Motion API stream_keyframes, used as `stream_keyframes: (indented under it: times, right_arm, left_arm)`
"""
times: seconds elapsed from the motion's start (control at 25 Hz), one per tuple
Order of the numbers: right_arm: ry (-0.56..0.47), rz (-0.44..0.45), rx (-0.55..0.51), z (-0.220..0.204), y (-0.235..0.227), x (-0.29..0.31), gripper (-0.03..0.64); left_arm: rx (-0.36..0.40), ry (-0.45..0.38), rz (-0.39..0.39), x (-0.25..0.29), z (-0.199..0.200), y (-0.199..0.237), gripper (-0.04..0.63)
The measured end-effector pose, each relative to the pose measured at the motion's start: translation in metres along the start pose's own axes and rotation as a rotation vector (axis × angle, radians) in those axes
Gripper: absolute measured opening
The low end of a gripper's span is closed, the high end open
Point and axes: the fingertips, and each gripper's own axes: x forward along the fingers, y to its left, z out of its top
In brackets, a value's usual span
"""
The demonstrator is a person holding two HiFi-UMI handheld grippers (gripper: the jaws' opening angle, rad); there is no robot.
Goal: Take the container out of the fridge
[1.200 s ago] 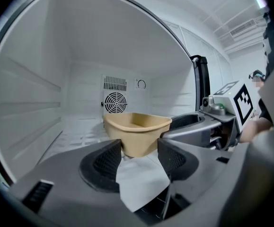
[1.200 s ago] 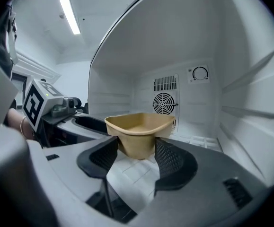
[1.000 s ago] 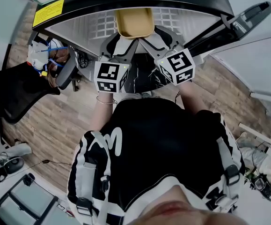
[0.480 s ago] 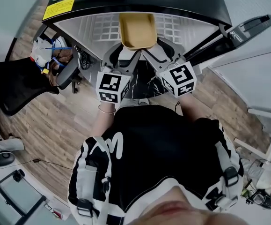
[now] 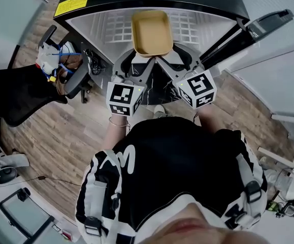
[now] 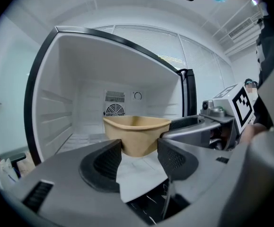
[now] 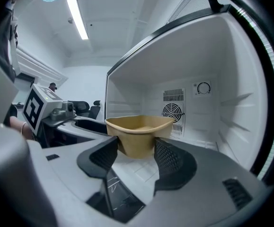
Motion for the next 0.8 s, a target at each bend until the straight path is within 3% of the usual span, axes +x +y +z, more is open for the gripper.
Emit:
stream_keyframes:
  times: [0.8]
  right_arm:
    - [-0.024, -0.074, 0.007, -0.002, 0.101, -0.073, 0.247]
  left_arm:
    - [0.024, 0.002, -0.071, -0.110, -0.011, -0.052, 0.242]
